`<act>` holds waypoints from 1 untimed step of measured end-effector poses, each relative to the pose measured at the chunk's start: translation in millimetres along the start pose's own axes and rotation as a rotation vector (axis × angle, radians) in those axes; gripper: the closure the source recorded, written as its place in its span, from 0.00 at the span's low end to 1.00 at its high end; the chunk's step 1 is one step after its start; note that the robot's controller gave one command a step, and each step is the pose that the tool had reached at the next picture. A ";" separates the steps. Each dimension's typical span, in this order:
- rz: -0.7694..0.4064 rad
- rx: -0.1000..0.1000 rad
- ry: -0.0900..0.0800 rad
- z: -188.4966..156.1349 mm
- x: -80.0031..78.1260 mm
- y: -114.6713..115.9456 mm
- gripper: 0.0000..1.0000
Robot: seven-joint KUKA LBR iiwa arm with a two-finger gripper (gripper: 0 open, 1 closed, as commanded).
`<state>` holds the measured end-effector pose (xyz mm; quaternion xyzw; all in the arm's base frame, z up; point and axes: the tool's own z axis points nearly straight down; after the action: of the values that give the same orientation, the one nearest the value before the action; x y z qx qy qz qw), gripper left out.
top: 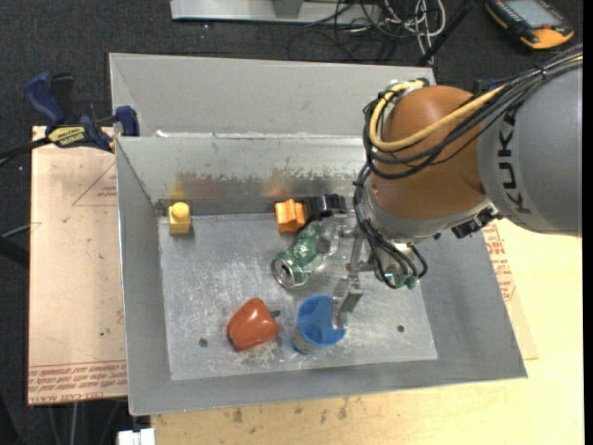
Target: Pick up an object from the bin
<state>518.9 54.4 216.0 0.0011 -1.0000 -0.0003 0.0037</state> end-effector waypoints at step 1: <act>0.002 -0.001 -0.008 -4.1 -1.5 -0.3 0.00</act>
Offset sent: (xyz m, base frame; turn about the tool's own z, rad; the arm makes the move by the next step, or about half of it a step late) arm 0.0012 0.0051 -0.1435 -0.0455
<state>520.5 54.2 220.2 0.0003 -1.0000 -0.0005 -0.0002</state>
